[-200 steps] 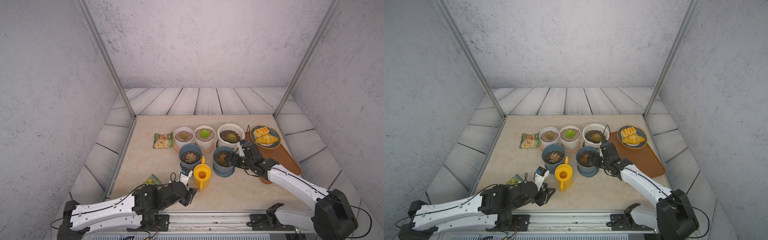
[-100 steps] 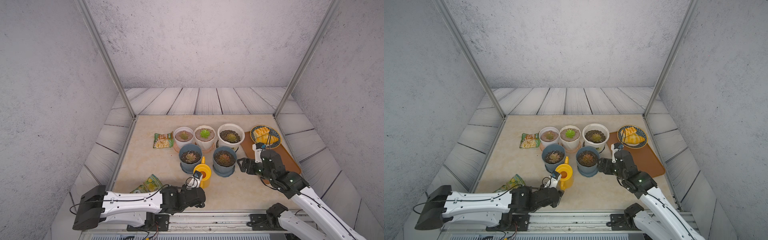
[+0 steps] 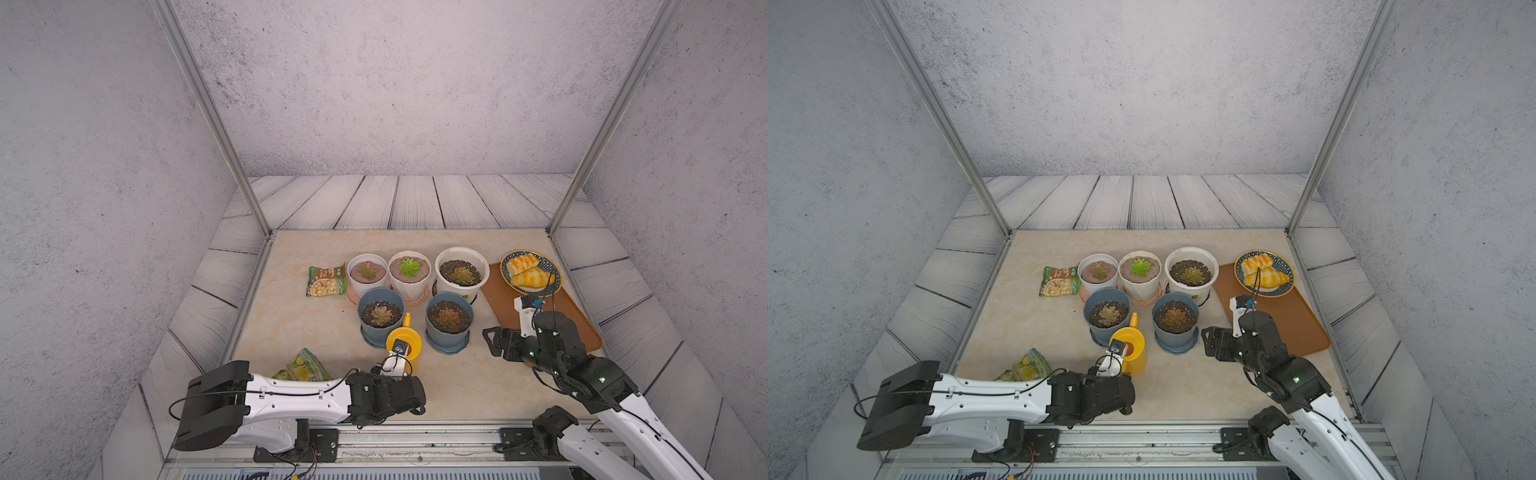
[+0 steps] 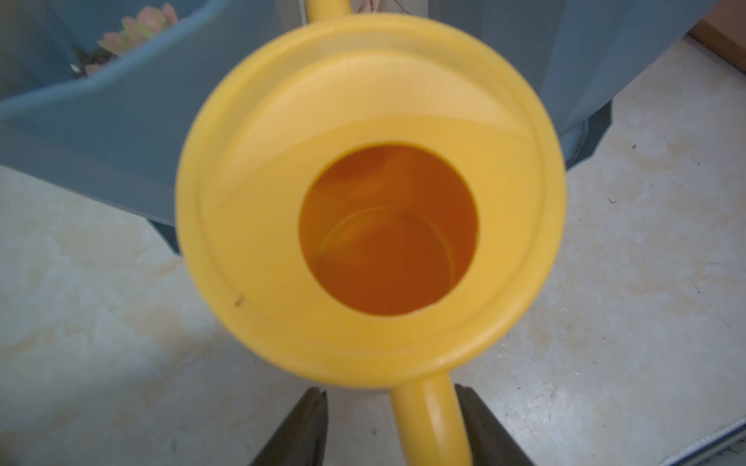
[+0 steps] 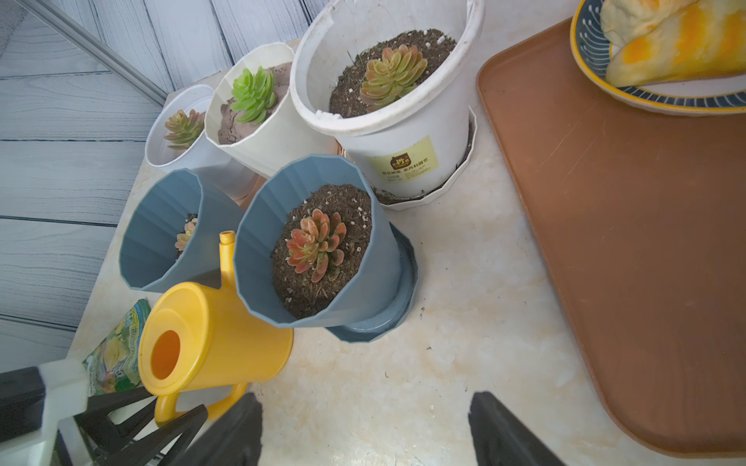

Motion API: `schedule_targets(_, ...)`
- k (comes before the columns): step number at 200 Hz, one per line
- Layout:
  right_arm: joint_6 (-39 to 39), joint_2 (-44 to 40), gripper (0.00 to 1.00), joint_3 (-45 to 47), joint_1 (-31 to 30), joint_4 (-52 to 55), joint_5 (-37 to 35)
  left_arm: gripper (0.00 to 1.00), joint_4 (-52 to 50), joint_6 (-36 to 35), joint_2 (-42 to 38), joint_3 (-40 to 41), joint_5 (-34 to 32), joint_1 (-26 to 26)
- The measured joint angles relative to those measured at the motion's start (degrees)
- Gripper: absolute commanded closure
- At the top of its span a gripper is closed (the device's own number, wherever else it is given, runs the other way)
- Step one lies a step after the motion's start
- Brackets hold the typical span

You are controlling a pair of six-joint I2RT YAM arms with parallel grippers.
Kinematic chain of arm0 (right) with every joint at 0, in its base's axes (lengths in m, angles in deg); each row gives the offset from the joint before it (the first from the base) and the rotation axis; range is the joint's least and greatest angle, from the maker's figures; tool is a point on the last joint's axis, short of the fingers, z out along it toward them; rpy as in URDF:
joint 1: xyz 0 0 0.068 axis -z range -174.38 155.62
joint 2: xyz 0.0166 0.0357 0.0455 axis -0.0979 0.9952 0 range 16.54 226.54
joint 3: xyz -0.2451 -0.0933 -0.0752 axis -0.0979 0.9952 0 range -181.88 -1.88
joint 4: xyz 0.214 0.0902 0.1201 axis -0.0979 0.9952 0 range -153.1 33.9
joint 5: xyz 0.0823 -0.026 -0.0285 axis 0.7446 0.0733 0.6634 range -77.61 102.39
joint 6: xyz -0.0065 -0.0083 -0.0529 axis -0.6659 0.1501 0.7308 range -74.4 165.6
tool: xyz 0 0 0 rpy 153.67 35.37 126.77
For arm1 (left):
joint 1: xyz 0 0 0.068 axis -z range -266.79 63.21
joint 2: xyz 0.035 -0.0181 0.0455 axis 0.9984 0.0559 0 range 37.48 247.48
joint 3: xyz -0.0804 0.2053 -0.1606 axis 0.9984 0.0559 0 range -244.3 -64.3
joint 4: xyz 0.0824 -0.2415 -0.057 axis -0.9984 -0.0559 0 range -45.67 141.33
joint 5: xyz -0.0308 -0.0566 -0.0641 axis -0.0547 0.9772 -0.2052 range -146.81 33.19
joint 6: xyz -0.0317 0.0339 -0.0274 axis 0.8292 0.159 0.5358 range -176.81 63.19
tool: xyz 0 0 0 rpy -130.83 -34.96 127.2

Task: Water the succulent around the soil edge
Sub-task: Pick up the watering can from the center of the board.

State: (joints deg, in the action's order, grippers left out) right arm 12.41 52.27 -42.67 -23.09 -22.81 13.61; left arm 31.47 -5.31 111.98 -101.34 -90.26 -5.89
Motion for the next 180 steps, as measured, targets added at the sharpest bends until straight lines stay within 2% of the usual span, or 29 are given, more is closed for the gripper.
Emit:
schedule_targets(22, 0.09, 0.00, 0.16, 0.11, 0.00, -0.07, -0.02, 0.50, 0.72, -0.02, 1.27, -0.11, -0.90, 0.00)
schedule_targets(45, 0.22, -0.02, 0.16, 0.33, 0.00, -0.17, -0.02, 0.59, 1.36, 0.44, 1.90, -0.11, -1.70, 0.00)
schedule_targets(68, 0.24, -0.31, 0.16, 0.76, 0.00, -0.24, -0.02, 0.75, 2.14, 0.24, 1.97, -0.11, -2.34, 0.00)
schedule_targets(93, 0.31, -0.57, 0.16, 1.36, 0.00, -0.20, -0.02, 1.00, 3.15, 0.28, 1.92, -0.09, -2.16, 0.00)
schedule_targets(141, 0.98, -1.22, 0.17, 1.46, 0.00, 0.28, -0.02, 1.00, -0.79, 0.96, -1.66, 0.83, -1.01, 0.13)
schedule_targets(162, 1.81, -1.31, 0.16, 1.01, 0.00, 1.42, 0.33, 1.00, -4.52, 0.57, -8.94, 2.27, -0.22, 0.13)
schedule_targets(180, 2.45, -1.09, 0.16, -0.20, 0.00, 2.51, 1.29, 1.00, -5.75, -4.17, -18.45, 3.91, 1.75, 0.11)
